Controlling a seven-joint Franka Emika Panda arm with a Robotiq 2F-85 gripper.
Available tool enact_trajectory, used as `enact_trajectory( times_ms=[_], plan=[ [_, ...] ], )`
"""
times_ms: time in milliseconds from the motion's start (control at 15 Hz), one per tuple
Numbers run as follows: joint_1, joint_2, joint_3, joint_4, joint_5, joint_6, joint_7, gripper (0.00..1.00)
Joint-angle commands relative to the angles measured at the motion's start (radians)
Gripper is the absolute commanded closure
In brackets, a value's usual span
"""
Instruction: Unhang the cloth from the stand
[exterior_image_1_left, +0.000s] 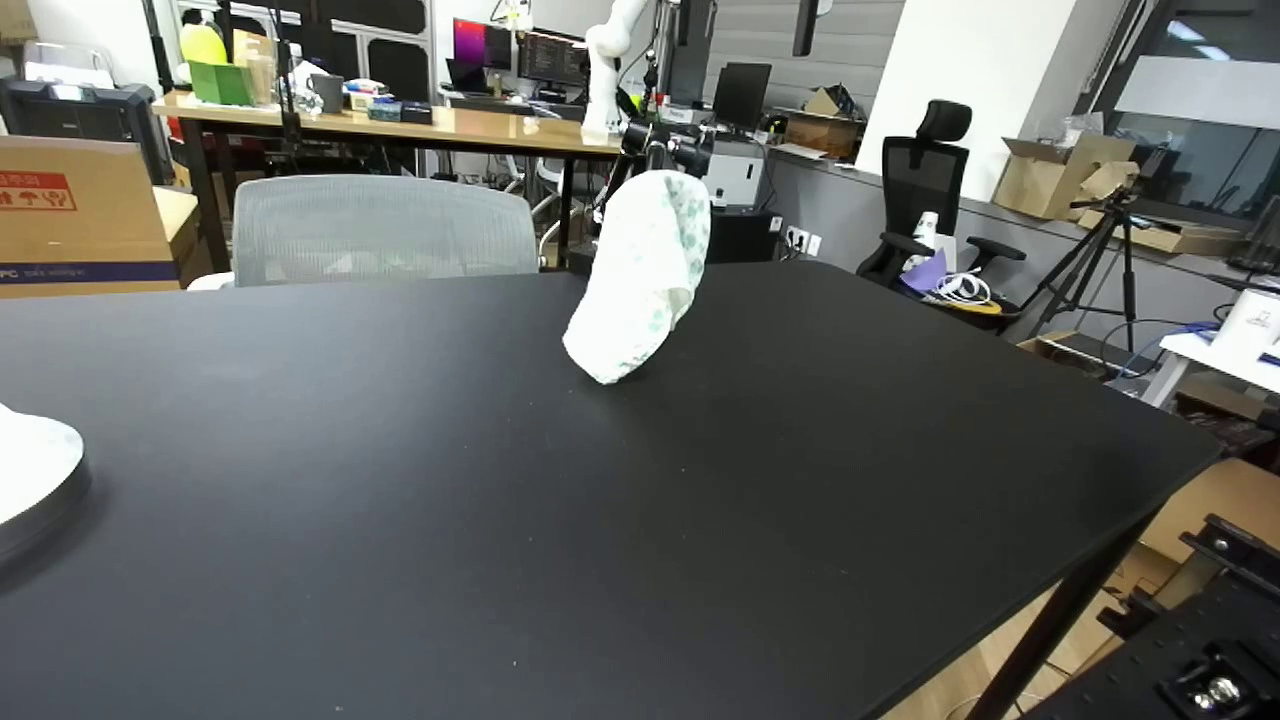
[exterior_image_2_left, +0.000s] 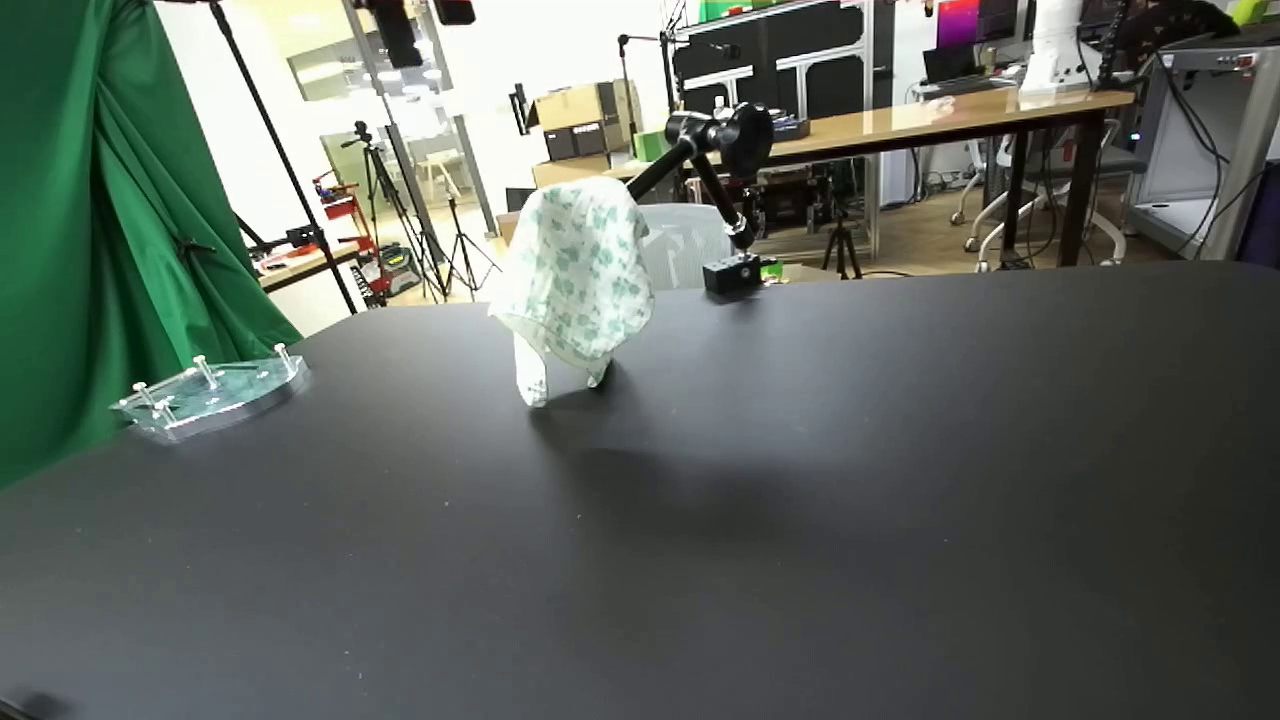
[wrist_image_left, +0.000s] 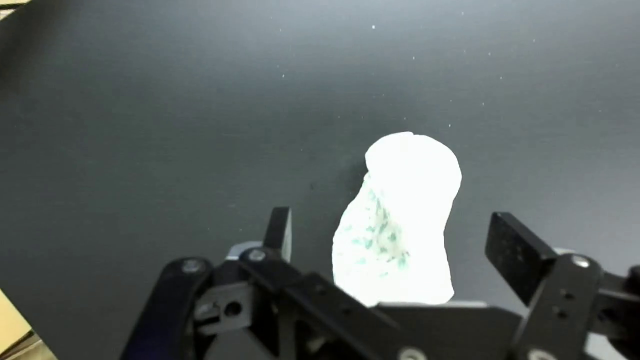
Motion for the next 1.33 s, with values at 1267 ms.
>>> enact_trajectory(
  times_ms=[1267],
  plan=[
    [0.041, 0.391, -0.160, 0.298, 0.089, 0.094, 0.069, 0.00]
  ],
)
